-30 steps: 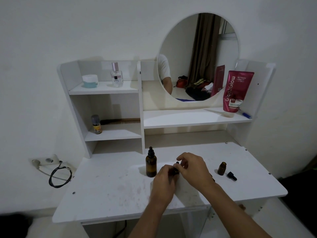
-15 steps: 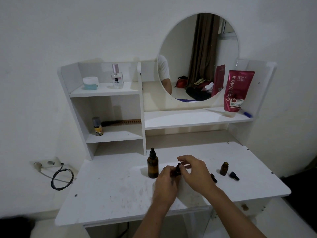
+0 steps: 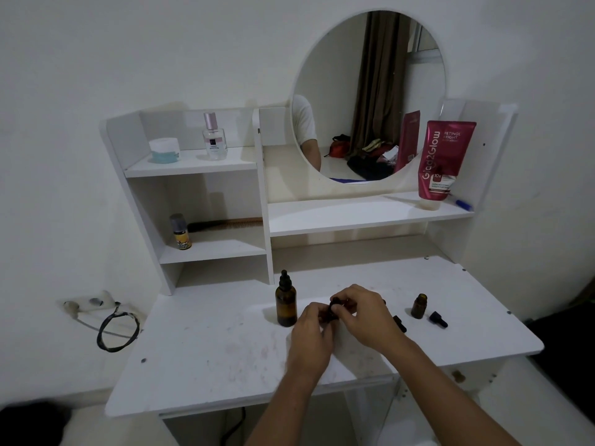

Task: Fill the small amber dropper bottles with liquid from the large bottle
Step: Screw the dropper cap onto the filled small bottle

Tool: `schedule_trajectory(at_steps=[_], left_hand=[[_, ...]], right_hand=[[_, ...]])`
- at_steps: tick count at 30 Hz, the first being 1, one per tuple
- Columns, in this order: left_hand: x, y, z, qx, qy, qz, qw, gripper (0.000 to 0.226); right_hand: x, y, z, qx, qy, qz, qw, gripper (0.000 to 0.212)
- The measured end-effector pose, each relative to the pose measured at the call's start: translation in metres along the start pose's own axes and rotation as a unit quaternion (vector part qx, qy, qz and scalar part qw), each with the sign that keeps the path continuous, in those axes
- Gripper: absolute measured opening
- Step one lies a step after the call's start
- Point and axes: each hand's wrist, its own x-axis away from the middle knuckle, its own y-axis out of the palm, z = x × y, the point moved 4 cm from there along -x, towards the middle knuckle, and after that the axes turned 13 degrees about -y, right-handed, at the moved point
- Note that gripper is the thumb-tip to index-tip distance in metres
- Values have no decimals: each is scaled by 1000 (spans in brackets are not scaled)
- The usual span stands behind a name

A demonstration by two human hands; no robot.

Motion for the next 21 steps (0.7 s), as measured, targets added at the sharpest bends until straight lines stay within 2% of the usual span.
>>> schedule_trajectory(at_steps=[6,9,12,15,18,21], left_hand=[[-2,0,2,-5,-10,3,1000,14],[0,-2,4,-8,-11,11,1000,16],[7,-6,7,-7,-15,8,1000,30],[21,-17,3,45,-51,1,998,44],[31,-37,-6,75,-66,36,994,28],[28,-66,-15,65,-53,101,991,20]], right_hand=[[2,6,-4,24,9,33,999,13],[1,6,-9,39,10,21,999,14],[1,2,-14,52,9,11,999,23],[4,-6,-20,51,14,59,997,38],[-2,-10,-36,57,-31,104,992,32],[-18,-1,-63,24,-100,84,991,25]])
